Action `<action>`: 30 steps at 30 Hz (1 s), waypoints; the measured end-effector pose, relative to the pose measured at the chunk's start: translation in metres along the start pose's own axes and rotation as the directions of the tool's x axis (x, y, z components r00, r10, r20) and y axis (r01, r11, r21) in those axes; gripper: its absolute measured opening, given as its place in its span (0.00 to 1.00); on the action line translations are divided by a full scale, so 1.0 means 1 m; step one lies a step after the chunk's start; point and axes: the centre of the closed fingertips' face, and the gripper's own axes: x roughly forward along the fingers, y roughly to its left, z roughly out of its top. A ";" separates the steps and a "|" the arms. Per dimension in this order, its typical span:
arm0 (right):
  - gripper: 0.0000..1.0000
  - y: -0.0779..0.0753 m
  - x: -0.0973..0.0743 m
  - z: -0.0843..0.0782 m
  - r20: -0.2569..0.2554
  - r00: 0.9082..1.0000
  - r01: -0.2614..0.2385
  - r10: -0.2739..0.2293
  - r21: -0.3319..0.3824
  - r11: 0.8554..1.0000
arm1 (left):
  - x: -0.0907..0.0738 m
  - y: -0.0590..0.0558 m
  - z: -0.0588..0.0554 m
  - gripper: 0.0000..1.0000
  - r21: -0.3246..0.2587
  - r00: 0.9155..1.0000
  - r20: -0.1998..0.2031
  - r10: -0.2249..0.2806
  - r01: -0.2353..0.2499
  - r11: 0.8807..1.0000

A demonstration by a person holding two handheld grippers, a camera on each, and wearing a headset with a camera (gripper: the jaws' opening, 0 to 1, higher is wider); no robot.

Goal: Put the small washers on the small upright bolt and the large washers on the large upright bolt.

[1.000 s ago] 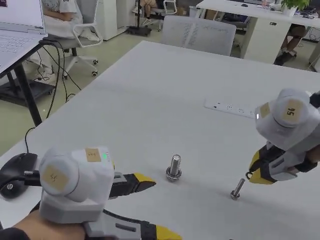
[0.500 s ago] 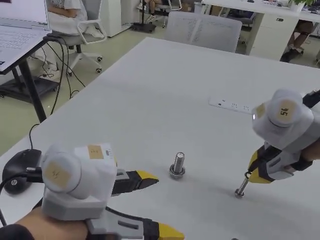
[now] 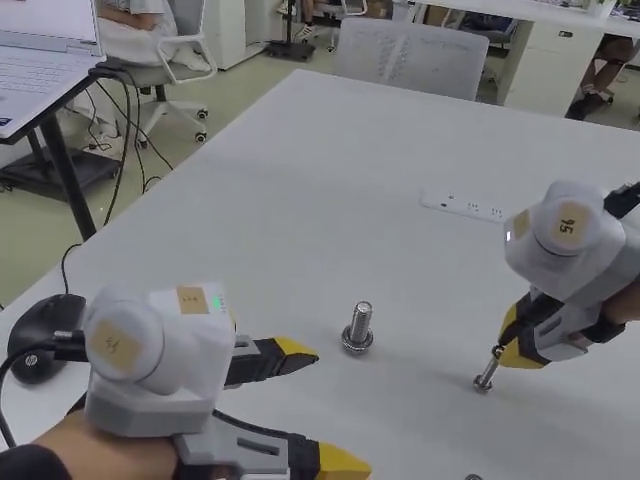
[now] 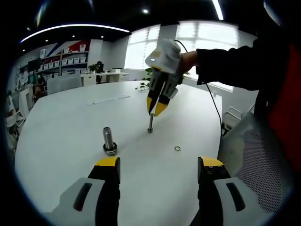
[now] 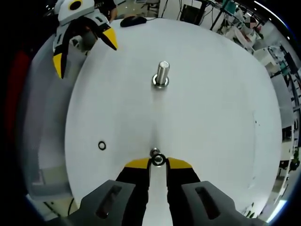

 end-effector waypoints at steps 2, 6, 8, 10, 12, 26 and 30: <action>0.14 0.000 0.001 0.000 0.001 1.000 -0.001 0.001 0.003 1.000 | 0.000 0.000 0.000 0.66 0.000 1.000 0.000 0.001 -0.001 1.000; 0.14 0.000 0.005 -0.001 0.002 1.000 -0.006 0.006 0.006 1.000 | 0.000 0.001 0.000 0.66 -0.002 1.000 0.001 0.001 -0.001 1.000; 0.14 0.001 0.007 -0.001 0.002 1.000 -0.008 0.008 0.008 1.000 | 0.000 0.001 0.000 0.66 -0.001 1.000 -0.001 0.001 -0.001 1.000; 0.14 0.002 0.010 -0.002 -0.004 1.000 -0.014 0.014 0.013 1.000 | 0.000 0.001 -0.001 0.66 -0.003 1.000 -0.001 0.000 0.000 1.000; 0.14 0.001 0.013 -0.003 -0.002 1.000 -0.015 0.015 0.014 1.000 | 0.000 0.001 -0.001 0.66 -0.003 1.000 -0.001 0.000 0.000 1.000; 0.14 0.003 0.034 -0.005 -0.007 0.999 -0.036 0.036 0.022 0.999 | 0.000 0.001 -0.003 0.66 -0.006 1.000 -0.009 0.000 0.000 1.000; 0.14 0.003 0.039 -0.007 -0.011 0.999 -0.041 0.041 0.022 0.999 | 0.000 0.001 -0.004 0.66 -0.007 1.000 -0.011 0.001 -0.001 1.000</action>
